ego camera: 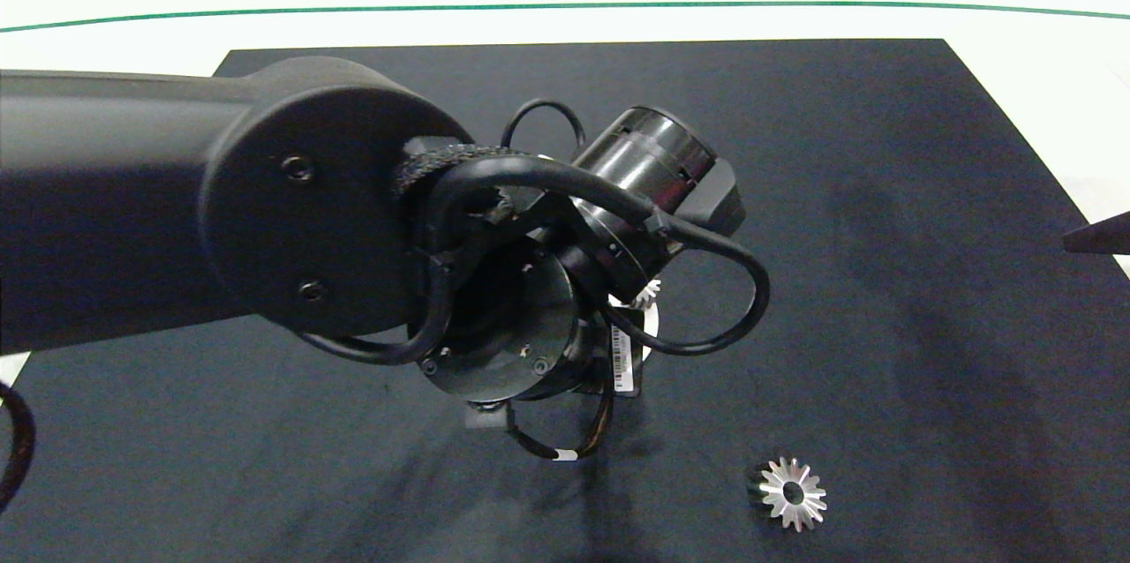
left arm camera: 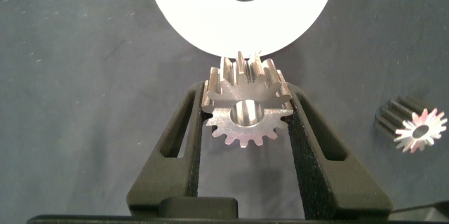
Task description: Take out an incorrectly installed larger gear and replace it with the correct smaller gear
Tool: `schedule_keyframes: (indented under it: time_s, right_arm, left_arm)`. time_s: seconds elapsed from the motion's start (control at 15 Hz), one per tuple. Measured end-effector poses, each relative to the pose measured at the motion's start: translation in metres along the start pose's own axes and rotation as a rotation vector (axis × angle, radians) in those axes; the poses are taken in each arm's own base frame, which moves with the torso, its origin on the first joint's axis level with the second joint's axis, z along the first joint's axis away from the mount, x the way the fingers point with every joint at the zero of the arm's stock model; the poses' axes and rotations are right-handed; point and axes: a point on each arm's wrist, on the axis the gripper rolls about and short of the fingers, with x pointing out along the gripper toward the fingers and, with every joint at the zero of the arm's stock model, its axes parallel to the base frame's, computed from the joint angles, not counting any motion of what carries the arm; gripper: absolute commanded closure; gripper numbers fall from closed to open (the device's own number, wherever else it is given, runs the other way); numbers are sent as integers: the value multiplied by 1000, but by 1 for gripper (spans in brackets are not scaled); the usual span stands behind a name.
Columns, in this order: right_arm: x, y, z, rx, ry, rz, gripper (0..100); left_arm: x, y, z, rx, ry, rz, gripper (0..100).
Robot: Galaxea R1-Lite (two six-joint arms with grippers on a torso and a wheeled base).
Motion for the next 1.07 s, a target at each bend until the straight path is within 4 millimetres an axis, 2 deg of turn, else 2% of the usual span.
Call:
schedule_keyframes:
  time_s: [0.53,1.07]
  right_arm:
    - [-6,-7,-1,1,-16,-17,0]
    - [-7,-7,-1,0,-19,-3,0]
  left_arm:
    - [13,-26,-3,52,24,-5,100]
    - [25,-29,3,97,19,7,100]
